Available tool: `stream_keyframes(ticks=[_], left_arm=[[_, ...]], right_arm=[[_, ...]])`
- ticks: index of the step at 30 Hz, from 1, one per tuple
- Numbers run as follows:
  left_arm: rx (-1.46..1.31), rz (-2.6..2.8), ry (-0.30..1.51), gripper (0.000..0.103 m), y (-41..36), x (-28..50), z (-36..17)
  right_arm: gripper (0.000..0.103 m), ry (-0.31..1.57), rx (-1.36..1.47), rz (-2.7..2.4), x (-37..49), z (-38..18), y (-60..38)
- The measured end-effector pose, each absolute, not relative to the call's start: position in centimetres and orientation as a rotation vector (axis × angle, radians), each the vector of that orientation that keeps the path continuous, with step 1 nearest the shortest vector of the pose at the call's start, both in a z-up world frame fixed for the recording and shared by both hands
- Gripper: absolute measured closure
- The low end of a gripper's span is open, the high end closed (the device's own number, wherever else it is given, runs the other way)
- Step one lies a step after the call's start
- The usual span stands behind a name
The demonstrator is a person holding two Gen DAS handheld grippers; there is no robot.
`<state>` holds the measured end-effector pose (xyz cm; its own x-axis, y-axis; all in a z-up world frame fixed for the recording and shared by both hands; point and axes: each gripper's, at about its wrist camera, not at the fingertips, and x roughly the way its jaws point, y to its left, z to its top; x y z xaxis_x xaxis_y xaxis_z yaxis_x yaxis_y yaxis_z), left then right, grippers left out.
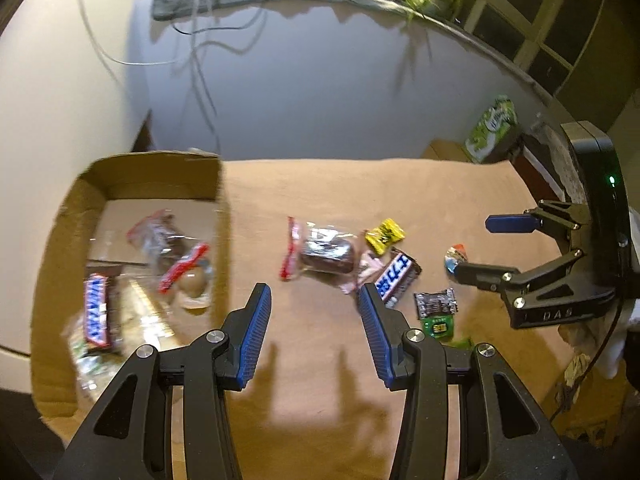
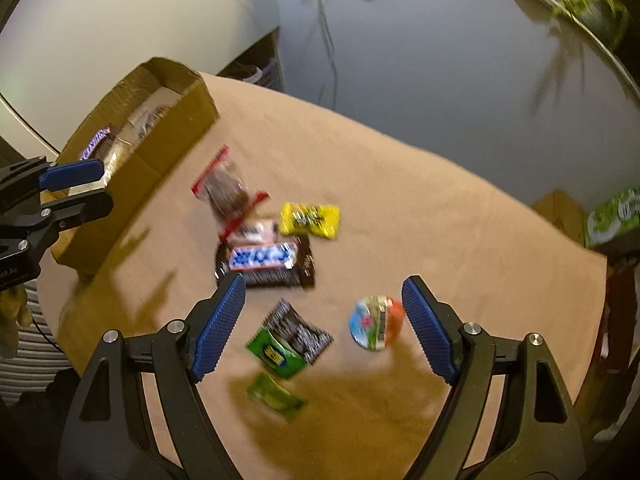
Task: Organize snacks
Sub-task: 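Withdraw both open grippers from the box toward the remaining snacks, then grasp the red-tagged snack bag with the left gripper while the right grasps the jelly cup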
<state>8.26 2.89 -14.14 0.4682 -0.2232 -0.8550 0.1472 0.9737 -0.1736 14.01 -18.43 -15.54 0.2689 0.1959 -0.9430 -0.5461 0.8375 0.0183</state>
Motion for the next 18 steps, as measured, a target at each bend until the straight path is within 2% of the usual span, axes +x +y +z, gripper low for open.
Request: stream_keyframes(ticks=[5,8,18], left_arm=[[-0.095,-0.237,1.101,0.057,1.7,9.6,-15.6],[-0.091,-0.237,1.115,0.050,0.9,10.6,-16.3],[-0.006,-0.186,1.172,0.047,-0.5,13.6,-19.3]], right_arm=[[0.020,1.225,-0.316,0.492,13.8,-17.1,-19.6],[0.020,1.247,-0.301,0.487,14.1,-18.1,-20.1],[0.020,1.286,-0.261,0.425,15.5,-20.9,-22.5]])
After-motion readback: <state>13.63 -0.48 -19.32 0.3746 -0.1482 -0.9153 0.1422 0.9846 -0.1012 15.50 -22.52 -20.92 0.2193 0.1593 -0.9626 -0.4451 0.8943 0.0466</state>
